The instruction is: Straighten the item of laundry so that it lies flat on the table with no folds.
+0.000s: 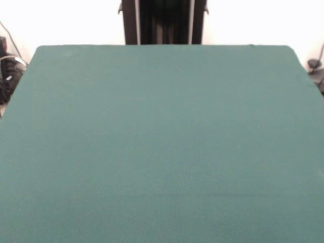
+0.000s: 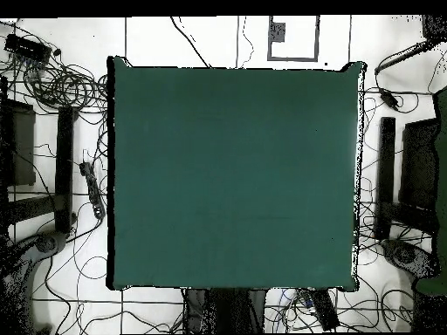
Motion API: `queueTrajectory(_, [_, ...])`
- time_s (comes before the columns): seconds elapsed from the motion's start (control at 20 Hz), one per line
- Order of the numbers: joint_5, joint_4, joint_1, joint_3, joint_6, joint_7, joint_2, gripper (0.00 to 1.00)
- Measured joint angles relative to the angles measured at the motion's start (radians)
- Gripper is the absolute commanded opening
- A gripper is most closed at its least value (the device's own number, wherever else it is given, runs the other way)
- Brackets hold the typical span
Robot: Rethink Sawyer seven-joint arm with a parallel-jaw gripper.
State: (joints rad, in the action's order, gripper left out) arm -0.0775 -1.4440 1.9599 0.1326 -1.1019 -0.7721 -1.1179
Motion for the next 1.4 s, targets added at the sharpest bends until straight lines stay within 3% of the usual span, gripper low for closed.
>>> queueTrajectory(0.35, [0.036,0.027,0.052,0.005,-0.006,0.0,0.006,0.0])
queueTrajectory(0.95, [0.043,0.032,0.051,0.001,0.002,0.0,0.003,0.0])
queueTrajectory(1.4, [0.155,-0.16,0.033,-0.048,0.224,-0.005,-0.003,0.0])
